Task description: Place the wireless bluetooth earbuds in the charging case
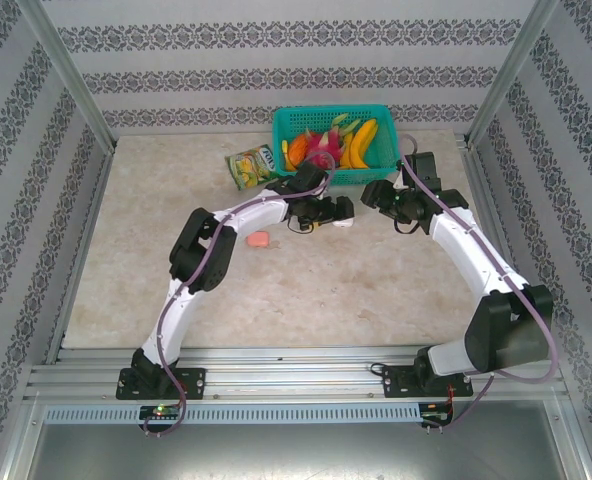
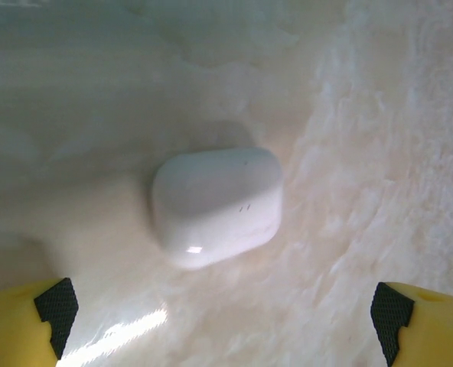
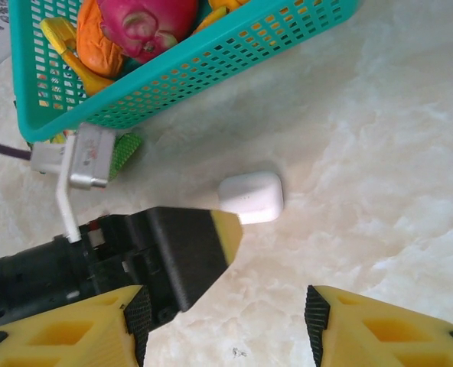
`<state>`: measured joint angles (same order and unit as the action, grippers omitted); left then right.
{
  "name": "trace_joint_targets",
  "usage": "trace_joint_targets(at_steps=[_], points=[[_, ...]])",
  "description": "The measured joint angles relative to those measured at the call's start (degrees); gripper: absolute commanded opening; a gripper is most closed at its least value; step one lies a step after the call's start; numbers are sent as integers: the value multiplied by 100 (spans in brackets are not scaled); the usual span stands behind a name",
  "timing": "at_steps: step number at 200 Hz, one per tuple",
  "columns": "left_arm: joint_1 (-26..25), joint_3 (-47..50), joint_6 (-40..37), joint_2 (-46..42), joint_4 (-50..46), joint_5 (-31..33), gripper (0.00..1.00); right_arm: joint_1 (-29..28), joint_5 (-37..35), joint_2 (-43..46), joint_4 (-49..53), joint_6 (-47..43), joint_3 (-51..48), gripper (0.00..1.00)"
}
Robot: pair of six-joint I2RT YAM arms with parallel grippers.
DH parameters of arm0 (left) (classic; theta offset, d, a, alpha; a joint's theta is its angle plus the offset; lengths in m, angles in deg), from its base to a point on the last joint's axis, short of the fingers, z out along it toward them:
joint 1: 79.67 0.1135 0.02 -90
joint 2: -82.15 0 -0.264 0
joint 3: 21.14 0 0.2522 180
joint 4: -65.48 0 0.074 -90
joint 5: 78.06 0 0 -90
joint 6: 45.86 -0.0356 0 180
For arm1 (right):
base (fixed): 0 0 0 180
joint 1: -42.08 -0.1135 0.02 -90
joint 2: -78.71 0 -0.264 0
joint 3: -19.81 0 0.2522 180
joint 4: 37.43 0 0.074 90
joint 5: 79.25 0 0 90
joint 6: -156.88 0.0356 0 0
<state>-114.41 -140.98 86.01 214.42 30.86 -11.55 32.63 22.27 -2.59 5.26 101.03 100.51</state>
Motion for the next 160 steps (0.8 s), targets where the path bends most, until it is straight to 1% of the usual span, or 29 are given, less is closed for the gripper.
trace_joint_targets(at_steps=[22,34,46,68,93,108,114,122,130,138,151,160], points=[[66,382,-201,-564,-63,269,100,-4,28,59,-2,0,-7,58],[120,686,-341,-1049,-79,483,100,-24,31,81,0,-2,-7,58],[195,1003,-476,-1567,-85,721,100,-103,9,90,13,-7,-4,59],[404,1471,-715,-2507,-57,1147,100,-393,-46,61,98,-22,17,63],[765,2059,-901,-3414,28,1611,100,-876,-310,-155,216,-20,205,73],[1104,2448,-968,-3845,85,1843,100,-1248,-562,-326,291,-22,345,76],[1207,2577,-979,-3952,98,1902,100,-1349,-629,-376,310,-26,391,77],[1399,2787,-988,-4107,116,1993,100,-1539,-752,-498,374,-9,505,80],[1565,2979,-992,-4225,118,2085,100,-1731,-870,-643,402,9,638,85],[1738,3169,-988,-4323,118,2170,100,-1908,-999,-782,435,11,772,87],[1958,3412,-949,-4437,107,2393,100,-2240,-1246,-1086,518,37,1038,97],[2059,3528,-931,-4500,70,2564,100,-2444,-1390,-1279,542,83,1191,98]])
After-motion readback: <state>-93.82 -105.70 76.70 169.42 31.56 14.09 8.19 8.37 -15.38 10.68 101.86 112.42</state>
